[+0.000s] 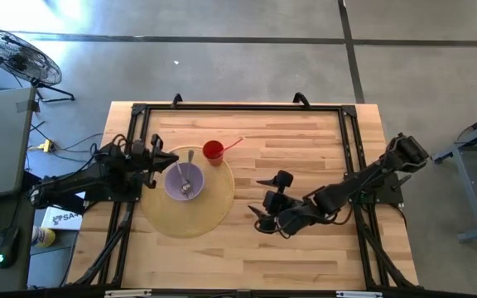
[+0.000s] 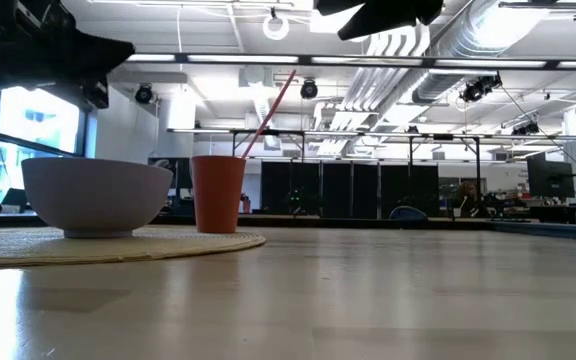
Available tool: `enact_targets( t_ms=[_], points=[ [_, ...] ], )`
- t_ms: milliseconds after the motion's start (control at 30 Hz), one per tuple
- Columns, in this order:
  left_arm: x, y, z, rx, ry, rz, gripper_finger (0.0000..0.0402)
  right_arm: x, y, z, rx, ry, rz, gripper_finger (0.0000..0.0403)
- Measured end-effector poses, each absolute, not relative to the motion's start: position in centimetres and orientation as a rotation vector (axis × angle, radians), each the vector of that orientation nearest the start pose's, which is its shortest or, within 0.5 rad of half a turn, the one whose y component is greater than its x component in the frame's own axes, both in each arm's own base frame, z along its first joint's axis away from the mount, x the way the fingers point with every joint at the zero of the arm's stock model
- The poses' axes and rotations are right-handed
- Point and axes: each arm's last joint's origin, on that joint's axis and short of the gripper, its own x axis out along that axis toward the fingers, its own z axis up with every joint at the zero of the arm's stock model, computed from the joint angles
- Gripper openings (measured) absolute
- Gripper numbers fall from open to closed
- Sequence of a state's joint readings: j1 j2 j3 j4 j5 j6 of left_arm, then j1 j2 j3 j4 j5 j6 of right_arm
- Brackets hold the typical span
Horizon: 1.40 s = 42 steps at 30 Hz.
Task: Pick & Place Utensil
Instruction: Return to Home Position
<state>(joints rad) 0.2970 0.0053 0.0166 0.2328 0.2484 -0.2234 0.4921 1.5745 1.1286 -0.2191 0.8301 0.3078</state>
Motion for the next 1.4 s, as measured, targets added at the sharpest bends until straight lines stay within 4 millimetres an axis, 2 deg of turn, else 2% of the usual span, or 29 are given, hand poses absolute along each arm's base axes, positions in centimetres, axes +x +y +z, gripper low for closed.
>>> enact_targets(
  t_ms=[233, 400, 533, 833, 900, 1000, 1167, 1400],
  points=[
    [9.6, 0.9, 18.0, -0.194, -0.134, 0.023, 0.0002, 30.7, 13.8, 26.2, -0.117, 0.475, -0.406, 0.0335],
    [9.6, -0.3, 18.0, -0.139, -0.131, 0.014, 0.0001, 30.8, 13.8, 26.1, -0.128, 0.487, -0.378, 0.0285],
    [9.6, -1.0, 17.9, -0.115, -0.127, -0.038, 0.0001, 31.0, 13.5, 26.1, -0.137, 0.501, -0.347, 0.0216],
    [9.6, -1.0, 17.7, -0.098, -0.101, -0.003, 0.0001, 31.9, 12.1, 25.8, -0.174, 0.534, -0.221, 0.0017],
    [9.6, -1.0, 17.7, -0.098, -0.101, -0.003, 0.0001, 32.2, 11.4, 25.0, -0.175, 0.503, -0.177, 0.0009],
    [9.6, -1.0, 17.7, -0.099, -0.106, -0.003, 0.0001, 31.8, 10.1, 23.7, -0.138, 0.449, -0.091, 0.0028],
    [9.6, -1.0, 17.7, -0.098, -0.103, -0.007, 0.0001, 28.5, 7.9, 23.0, -0.040, 0.357, -0.010, 0.0034],
    [9.6, -1.0, 17.6, -0.097, -0.098, -0.009, 0.0001, 20.9, 5.7, 23.3, -0.026, 0.133, 0.075, 0.0011]
  ],
)
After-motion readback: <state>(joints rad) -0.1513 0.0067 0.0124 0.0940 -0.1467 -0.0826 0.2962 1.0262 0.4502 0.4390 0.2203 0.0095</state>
